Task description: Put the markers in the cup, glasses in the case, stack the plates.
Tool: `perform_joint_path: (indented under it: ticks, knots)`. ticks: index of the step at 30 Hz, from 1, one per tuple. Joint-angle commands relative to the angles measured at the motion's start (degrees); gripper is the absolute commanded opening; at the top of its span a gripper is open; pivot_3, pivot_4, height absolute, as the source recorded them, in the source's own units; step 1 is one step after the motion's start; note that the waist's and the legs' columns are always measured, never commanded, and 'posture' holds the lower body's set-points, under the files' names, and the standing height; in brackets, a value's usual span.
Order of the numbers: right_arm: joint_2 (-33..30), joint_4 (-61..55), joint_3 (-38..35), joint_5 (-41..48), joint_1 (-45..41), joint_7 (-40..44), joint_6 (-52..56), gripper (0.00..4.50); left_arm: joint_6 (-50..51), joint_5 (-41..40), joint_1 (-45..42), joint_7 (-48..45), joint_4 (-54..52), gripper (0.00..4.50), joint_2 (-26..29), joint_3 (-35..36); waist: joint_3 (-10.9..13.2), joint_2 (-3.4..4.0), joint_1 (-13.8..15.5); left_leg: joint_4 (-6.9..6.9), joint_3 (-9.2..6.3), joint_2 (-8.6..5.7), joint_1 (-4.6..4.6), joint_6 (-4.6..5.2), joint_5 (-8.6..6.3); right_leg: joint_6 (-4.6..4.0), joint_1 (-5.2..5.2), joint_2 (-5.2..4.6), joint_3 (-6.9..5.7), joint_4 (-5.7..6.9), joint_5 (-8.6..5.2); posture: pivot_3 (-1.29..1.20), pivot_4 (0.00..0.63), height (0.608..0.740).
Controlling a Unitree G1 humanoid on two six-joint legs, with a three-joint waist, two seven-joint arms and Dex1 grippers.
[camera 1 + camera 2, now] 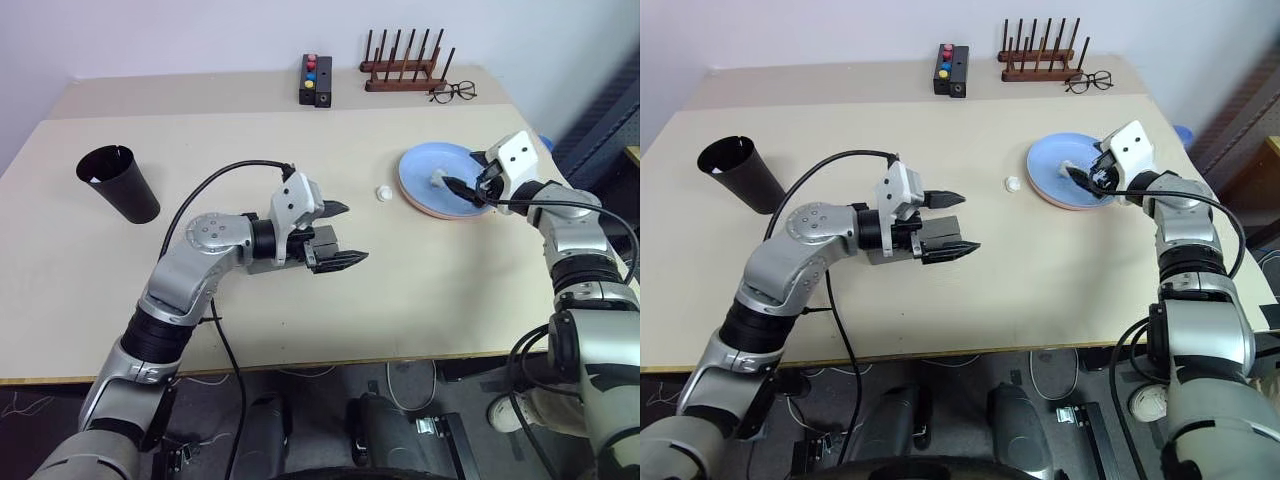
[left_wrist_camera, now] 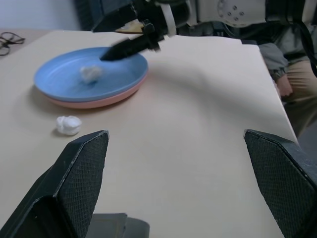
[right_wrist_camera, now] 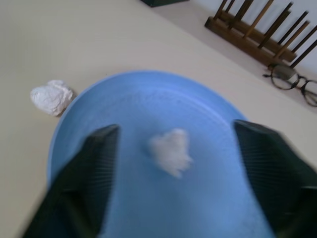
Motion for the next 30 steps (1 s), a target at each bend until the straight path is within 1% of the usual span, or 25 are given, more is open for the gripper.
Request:
perform_joint_path:
  ticks: [1,7,12,16,22,30]
  knots:
    - [1.1,-1.8,-1.3,2.0,-2.6,2.6,-1.0,4.47,0.8,-0.4,0.5,1.8,-2.3,4.50,0.4,2.4,0.0,0.00,0.0,0.00,0.00,0.00,0.00,0.00,0.00,0.00,0.00,0.00,0.00,0.00,0.00,0.00,0.150,0.740]
    - [4.8,-9.4,-0.7,5.6,0.5,12.0,2.0,4.47,1.4,1.2,2.3,7.1,-0.9,4.50,0.7,5.3,0.0,0.02,-0.1,-0.01,-0.01,0.03,0.00,0.00,0.00,0.01,-0.01,0.01,0.00,0.01,0.00,0.00,0.150,0.740]
    - [7.5,-14.4,-0.1,6.9,2.7,14.3,5.1,4.47,1.0,3.3,3.1,11.4,0.6,4.50,0.2,6.5,0.0,0.02,0.2,0.00,-0.02,0.06,0.01,0.00,0.00,0.03,0.01,-0.03,-0.01,0.02,0.02,0.00,0.150,0.740]
    - [10.0,-17.2,1.1,7.4,4.3,16.0,7.1,4.47,0.9,3.9,3.1,12.9,1.3,4.50,0.1,6.8,0.0,0.02,0.2,0.02,-0.01,0.05,-0.01,0.01,0.00,0.08,0.01,-0.08,-0.01,0.02,0.05,0.00,0.150,0.740]
    - [12.5,-14.2,2.3,5.8,3.5,13.9,6.2,4.47,1.9,3.5,2.9,13.7,-0.3,4.50,0.1,6.8,0.0,0.02,0.1,0.02,-0.01,0.05,0.00,0.01,0.00,0.08,0.00,-0.06,-0.01,0.02,0.05,0.00,0.150,0.740]
    - [14.4,-3.5,3.7,0.9,-0.7,5.3,2.8,4.47,5.2,2.2,4.9,13.9,-6.2,4.50,1.3,7.7,0.0,0.02,-0.1,-0.01,0.00,0.05,0.00,0.00,0.00,0.08,-0.02,-0.06,0.00,0.02,0.05,0.00,0.150,0.740]
